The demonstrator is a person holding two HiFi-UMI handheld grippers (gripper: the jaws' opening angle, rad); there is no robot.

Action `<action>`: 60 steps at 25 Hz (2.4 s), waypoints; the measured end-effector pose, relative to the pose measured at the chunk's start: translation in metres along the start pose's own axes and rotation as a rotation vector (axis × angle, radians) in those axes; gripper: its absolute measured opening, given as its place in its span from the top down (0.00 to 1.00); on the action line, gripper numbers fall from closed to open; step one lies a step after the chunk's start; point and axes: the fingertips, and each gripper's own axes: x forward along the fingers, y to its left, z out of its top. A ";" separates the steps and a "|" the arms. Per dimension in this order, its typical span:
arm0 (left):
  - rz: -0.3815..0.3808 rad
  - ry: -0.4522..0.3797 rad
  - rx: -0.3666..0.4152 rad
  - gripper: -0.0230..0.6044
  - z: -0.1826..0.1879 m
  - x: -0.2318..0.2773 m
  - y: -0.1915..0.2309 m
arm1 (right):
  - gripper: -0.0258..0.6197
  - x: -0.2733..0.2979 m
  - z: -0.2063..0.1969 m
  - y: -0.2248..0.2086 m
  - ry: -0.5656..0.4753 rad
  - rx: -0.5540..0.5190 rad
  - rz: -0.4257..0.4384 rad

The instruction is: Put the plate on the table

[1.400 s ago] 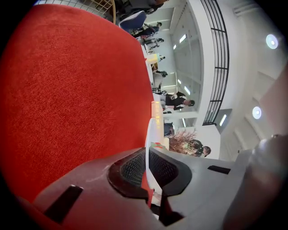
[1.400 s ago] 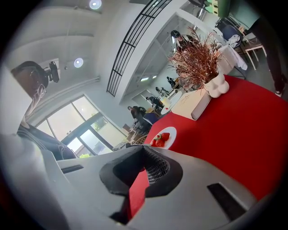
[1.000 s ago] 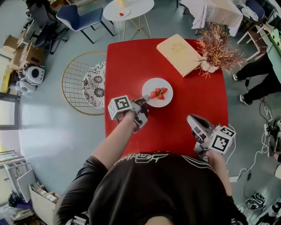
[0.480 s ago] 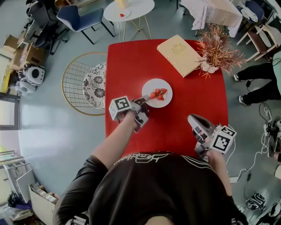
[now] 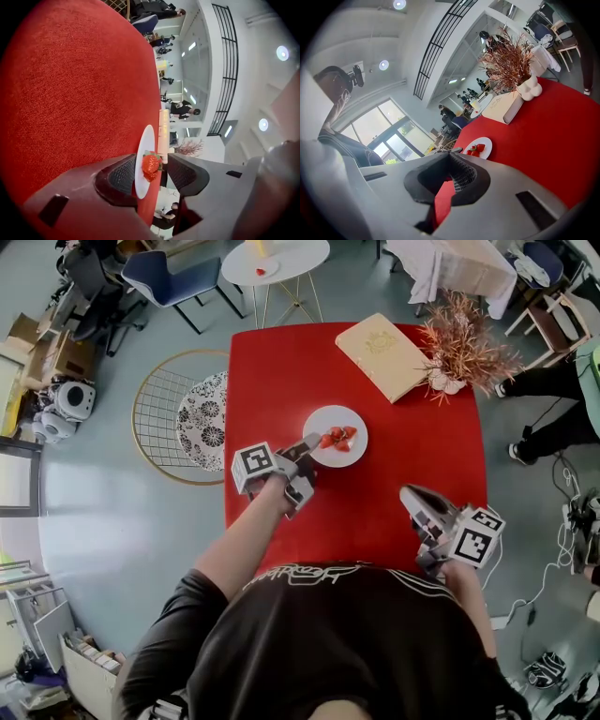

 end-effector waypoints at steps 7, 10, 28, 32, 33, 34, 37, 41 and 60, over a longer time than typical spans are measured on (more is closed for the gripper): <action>0.003 0.098 0.180 0.58 -0.010 0.004 -0.006 | 0.95 -0.002 -0.001 -0.004 -0.019 0.029 0.001; 0.042 0.140 0.291 0.56 -0.015 0.002 -0.007 | 0.95 -0.003 0.000 -0.003 -0.027 0.038 0.005; 0.286 0.393 0.864 0.52 -0.044 -0.009 0.002 | 0.95 -0.006 -0.002 -0.004 -0.049 0.085 0.035; 0.298 0.468 0.964 0.52 -0.051 -0.010 0.008 | 0.95 -0.005 -0.001 -0.001 -0.047 0.064 0.036; 0.300 0.484 0.984 0.52 -0.053 -0.011 0.009 | 0.95 -0.005 -0.001 0.000 -0.048 0.062 0.038; 0.305 0.499 1.002 0.52 -0.054 -0.011 0.010 | 0.95 -0.005 -0.002 -0.001 -0.052 0.069 0.040; 0.329 0.532 1.062 0.52 -0.056 -0.015 0.013 | 0.95 -0.007 -0.005 -0.003 -0.062 0.091 0.038; 0.375 0.553 1.162 0.52 -0.054 -0.018 0.019 | 0.95 -0.006 -0.006 0.000 -0.061 0.087 0.042; 0.464 0.564 1.337 0.60 -0.051 -0.023 0.029 | 0.95 -0.014 -0.011 0.014 -0.073 0.074 0.021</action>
